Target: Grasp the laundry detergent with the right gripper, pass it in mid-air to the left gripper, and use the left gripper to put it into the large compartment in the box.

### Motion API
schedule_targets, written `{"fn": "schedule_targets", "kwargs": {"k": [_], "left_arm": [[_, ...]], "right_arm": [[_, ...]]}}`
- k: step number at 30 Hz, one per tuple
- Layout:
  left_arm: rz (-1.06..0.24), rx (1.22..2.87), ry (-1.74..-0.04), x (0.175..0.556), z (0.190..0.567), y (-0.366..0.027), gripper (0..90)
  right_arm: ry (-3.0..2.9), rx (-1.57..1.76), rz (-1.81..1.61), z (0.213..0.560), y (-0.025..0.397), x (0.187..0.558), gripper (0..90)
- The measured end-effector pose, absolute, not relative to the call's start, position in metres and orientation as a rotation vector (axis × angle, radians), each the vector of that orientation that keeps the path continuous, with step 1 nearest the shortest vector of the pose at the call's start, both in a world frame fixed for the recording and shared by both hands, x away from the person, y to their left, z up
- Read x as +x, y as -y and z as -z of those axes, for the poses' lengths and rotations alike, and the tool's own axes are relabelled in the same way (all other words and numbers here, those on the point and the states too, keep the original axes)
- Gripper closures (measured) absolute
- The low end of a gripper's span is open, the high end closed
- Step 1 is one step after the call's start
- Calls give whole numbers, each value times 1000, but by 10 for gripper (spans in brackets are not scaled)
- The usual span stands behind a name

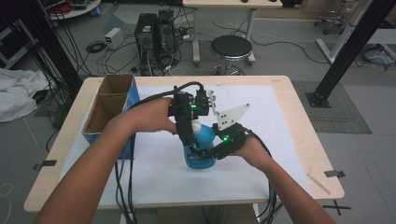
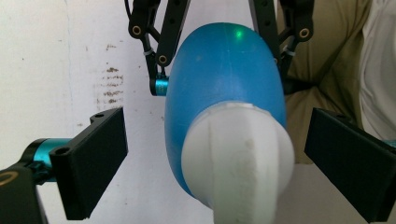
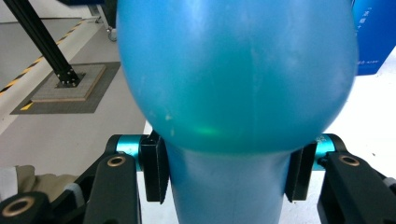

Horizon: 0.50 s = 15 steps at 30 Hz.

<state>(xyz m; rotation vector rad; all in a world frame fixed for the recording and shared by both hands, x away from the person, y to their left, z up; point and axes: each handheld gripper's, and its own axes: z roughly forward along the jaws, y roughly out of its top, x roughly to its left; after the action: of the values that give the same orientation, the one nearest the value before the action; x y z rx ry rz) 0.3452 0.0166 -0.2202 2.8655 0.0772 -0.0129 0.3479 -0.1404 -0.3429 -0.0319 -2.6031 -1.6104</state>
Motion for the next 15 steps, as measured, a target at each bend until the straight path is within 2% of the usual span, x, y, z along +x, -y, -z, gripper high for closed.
{"fn": "schedule_targets", "kwargs": {"k": [11, 15], "left_arm": [[8, 2897, -57, 347, 225, -10, 75], [28, 2906, -33, 347, 226, -10, 168]], "right_arm": [[2607, -34, 1608, 342, 142, 348, 447], [2601, -39, 1615, 341, 142, 348, 447]]}}
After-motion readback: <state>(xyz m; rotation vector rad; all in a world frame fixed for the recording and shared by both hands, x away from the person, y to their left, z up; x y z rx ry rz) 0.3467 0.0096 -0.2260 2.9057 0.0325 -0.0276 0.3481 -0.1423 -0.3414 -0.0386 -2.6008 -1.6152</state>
